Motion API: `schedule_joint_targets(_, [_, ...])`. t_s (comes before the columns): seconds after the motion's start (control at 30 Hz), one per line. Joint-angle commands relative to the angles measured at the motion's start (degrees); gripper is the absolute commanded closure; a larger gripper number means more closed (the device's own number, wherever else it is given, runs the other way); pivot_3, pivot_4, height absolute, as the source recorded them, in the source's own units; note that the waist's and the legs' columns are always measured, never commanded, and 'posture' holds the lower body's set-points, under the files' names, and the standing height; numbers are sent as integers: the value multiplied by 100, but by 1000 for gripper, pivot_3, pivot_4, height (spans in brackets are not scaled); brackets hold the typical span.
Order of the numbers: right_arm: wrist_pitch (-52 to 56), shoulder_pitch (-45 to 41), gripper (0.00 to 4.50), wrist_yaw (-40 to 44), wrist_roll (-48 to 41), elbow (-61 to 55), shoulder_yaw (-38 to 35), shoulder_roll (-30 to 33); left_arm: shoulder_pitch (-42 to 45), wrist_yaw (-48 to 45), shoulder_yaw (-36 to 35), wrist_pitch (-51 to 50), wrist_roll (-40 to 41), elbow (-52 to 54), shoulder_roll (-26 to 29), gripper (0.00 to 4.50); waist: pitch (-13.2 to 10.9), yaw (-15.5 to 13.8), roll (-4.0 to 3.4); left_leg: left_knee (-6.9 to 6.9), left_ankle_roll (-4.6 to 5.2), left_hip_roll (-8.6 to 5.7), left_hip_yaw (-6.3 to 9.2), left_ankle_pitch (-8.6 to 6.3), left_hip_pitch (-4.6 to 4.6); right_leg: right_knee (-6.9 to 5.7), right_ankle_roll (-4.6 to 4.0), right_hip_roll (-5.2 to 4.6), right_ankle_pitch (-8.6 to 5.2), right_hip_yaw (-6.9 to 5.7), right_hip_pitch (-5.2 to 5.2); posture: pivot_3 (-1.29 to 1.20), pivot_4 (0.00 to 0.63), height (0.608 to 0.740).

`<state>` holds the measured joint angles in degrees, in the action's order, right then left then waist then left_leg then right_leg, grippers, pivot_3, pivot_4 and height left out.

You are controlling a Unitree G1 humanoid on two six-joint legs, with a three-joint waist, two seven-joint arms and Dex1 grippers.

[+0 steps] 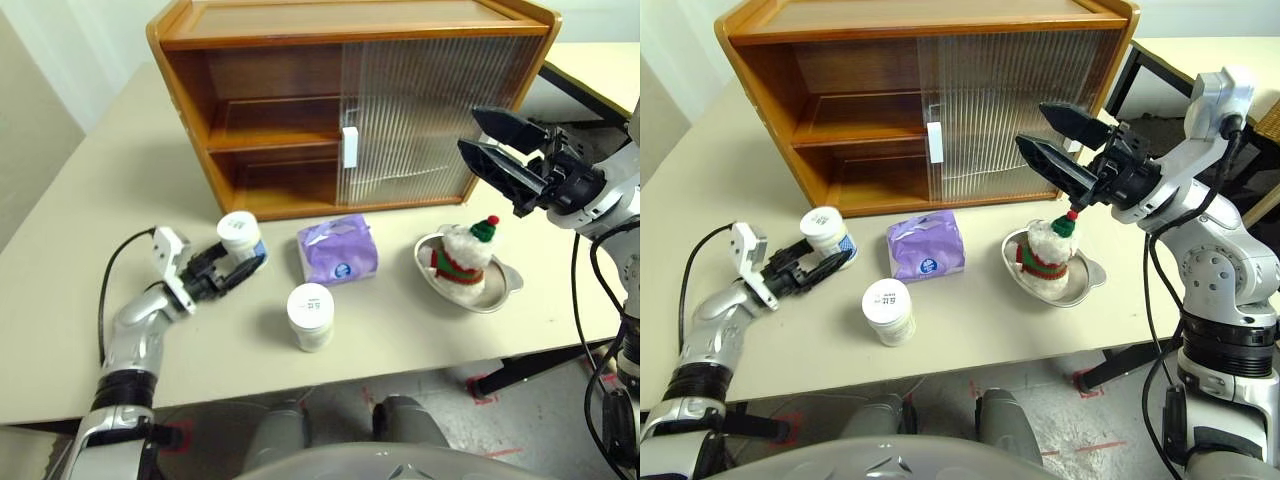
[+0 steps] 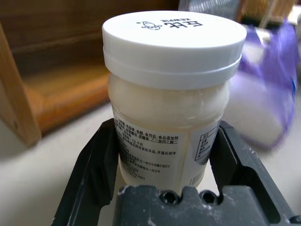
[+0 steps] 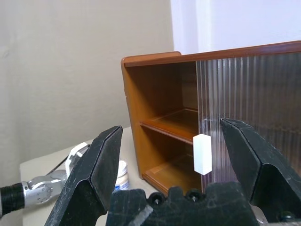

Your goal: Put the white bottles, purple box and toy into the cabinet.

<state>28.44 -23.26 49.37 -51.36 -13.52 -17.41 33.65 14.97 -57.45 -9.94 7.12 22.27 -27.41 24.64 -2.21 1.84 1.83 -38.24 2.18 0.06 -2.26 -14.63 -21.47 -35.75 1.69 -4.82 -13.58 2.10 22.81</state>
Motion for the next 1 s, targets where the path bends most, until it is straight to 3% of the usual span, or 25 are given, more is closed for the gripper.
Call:
schedule_joint_targets(0.03, [-46, -12, 0, 33, 19, -33, 1, 2, 341, 373, 172, -306, -160, 339, -63, 1433, 1, 18, 1, 0, 0, -2, 0, 0, 0, 3, 3, 0, 2, 1, -1, -65, 0, 740])
schedule_joint_targets(0.4, [-55, 123, 0, -32, -2, -148, -57, -27, 1024, 1513, 297, -737, -485, 188, -503, 1433, 1, 24, 4, 2, 13, -8, 1, 7, -2, 7, 16, 11, 10, 12, -1, -87, 0, 740])
schedule_joint_targets(1.0, [-81, 192, 0, -64, 7, -187, -77, -61, 2014, 3816, 347, -254, -1416, -1108, -1286, 1433, 1, 27, 9, 1, 16, -20, 1, 9, -7, 26, 36, 9, 24, 18, -8, -100, 0, 740])
